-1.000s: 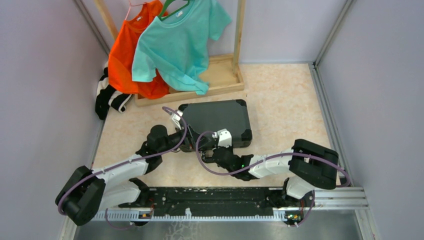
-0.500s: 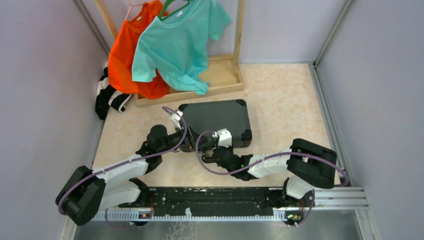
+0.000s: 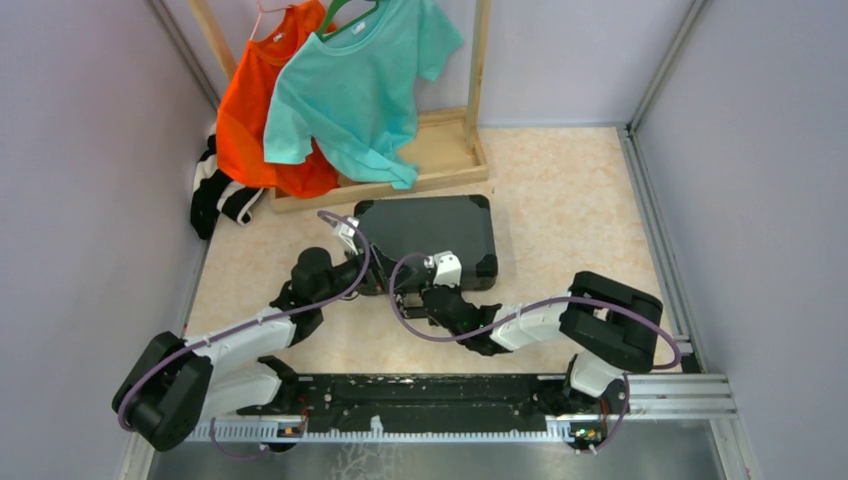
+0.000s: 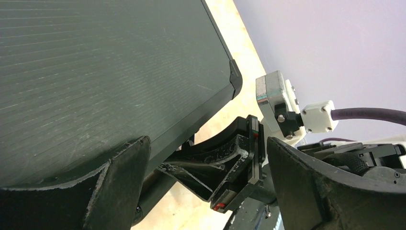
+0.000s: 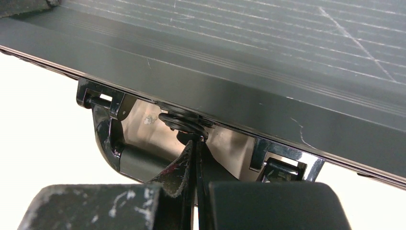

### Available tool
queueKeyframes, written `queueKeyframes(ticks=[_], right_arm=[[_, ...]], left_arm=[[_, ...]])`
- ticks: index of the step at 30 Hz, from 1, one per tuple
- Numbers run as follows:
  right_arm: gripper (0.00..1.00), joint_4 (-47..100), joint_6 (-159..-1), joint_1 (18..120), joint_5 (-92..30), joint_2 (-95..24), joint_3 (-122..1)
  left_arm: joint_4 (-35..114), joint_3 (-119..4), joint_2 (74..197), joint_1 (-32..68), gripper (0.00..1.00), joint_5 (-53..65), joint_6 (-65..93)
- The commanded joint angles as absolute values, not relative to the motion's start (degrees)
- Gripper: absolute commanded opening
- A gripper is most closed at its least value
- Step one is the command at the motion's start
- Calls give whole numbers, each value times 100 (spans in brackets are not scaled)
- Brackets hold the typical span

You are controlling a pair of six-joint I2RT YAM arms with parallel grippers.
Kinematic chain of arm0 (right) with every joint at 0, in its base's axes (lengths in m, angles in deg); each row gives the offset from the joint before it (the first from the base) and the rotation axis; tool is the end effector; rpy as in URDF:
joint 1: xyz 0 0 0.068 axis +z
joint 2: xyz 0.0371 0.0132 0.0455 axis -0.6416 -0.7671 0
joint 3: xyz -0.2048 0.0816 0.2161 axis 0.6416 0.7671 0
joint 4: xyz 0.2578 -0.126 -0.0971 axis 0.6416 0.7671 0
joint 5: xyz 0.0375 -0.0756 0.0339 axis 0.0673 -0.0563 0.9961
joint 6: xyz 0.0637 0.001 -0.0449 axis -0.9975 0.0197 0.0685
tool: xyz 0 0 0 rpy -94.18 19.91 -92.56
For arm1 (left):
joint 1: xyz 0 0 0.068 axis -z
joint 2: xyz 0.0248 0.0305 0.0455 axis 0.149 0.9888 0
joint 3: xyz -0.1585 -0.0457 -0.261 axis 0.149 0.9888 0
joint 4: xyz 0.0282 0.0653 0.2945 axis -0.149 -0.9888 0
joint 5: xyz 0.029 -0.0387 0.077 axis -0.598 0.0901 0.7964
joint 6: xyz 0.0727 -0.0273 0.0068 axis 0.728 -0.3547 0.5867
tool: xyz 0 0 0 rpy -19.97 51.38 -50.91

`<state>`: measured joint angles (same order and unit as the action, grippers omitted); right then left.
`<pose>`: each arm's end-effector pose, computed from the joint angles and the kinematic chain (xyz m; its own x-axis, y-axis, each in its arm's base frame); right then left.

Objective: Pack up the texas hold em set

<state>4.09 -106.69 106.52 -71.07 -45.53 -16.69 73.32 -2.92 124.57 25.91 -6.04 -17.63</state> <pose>0.1627 0.2863 0.1148 -0.5388 -0.0719 -0.8393 -0.3716 0.9144 0.1603 0.2057 -0.1691 0.1887 -0.6708 -0.3209 -0.6686 0.4797 0.4998 -0.7212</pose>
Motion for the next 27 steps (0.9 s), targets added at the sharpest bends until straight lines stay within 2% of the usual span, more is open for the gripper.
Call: queueKeyframes(ticks=[1,8,25,27], right_arm=[[0,763,-10666,10361,-6248,-5403,-1719],[0,890,-10549,10345,-6192,-5158,-1762],[0,1769,-10353,10620,-6748,-2547,-1661],[6,1727,-10373,10623,-6831,-2088,-1489]], left_arm=[[5591,86,12749,2588,99,-464,-1607],[5617,59,12762,2588,99,-487,-1626],[5343,-80,12400,2585,99,-429,-1680],[5258,-153,12294,2588,99,-398,-1651]])
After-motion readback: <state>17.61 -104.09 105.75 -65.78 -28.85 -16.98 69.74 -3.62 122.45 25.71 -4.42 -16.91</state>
